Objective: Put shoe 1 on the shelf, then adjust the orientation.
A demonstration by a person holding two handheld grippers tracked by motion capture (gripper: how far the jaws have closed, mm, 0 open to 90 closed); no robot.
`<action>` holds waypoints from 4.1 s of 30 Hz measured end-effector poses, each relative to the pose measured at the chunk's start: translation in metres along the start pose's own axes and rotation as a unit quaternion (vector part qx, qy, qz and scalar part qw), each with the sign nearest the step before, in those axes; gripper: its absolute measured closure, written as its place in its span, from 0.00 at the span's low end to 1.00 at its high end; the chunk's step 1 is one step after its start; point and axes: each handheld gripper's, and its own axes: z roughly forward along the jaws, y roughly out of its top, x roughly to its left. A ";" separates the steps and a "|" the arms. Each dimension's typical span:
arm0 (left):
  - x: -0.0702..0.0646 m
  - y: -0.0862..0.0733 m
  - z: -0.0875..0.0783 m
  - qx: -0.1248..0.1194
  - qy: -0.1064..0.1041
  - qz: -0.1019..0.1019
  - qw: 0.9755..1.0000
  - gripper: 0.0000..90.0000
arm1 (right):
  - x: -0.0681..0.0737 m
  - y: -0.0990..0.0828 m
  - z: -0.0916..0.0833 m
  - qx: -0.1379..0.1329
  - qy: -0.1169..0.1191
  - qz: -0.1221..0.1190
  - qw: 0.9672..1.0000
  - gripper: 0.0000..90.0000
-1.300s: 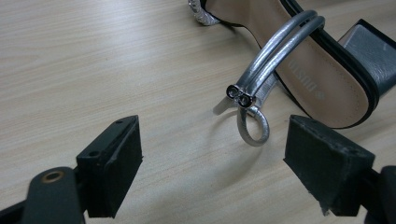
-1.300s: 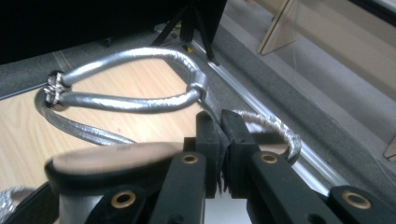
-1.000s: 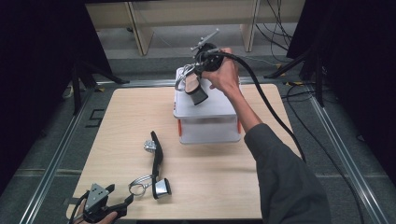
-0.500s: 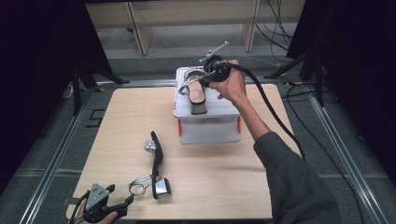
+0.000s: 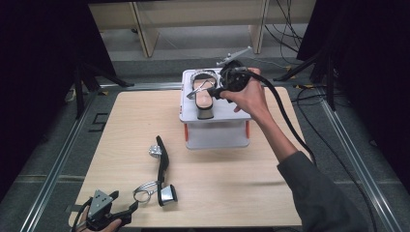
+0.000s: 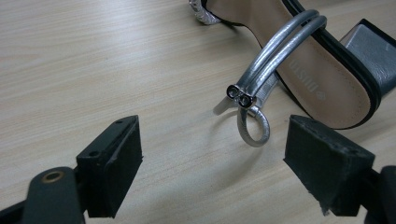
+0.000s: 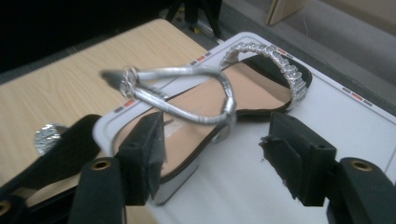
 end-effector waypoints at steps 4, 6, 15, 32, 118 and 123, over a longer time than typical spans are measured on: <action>0.002 0.001 -0.001 0.004 0.006 0.005 1.000 0.21 | 0.016 -0.019 -0.024 -0.027 0.023 -0.007 0.999 0.41; 0.001 0.000 0.000 0.001 0.003 0.001 1.000 0.21 | 0.027 -0.031 -0.031 -0.029 0.029 -0.014 0.999 0.41; 0.004 0.001 -0.001 0.001 0.004 -0.001 1.000 0.21 | 0.081 -0.072 -0.018 -0.001 0.087 -0.039 0.995 0.40; 0.004 0.001 -0.001 0.002 0.000 -0.003 1.000 0.21 | 0.164 -0.117 0.074 0.073 0.175 -0.064 0.980 0.41; 0.004 0.001 -0.002 0.002 0.001 0.005 1.000 0.21 | 0.131 -0.149 0.102 0.099 0.147 -0.040 0.983 0.80; 0.004 0.001 -0.002 -0.001 0.000 0.002 1.000 0.21 | 0.132 -0.150 0.103 0.110 0.144 -0.028 0.983 0.77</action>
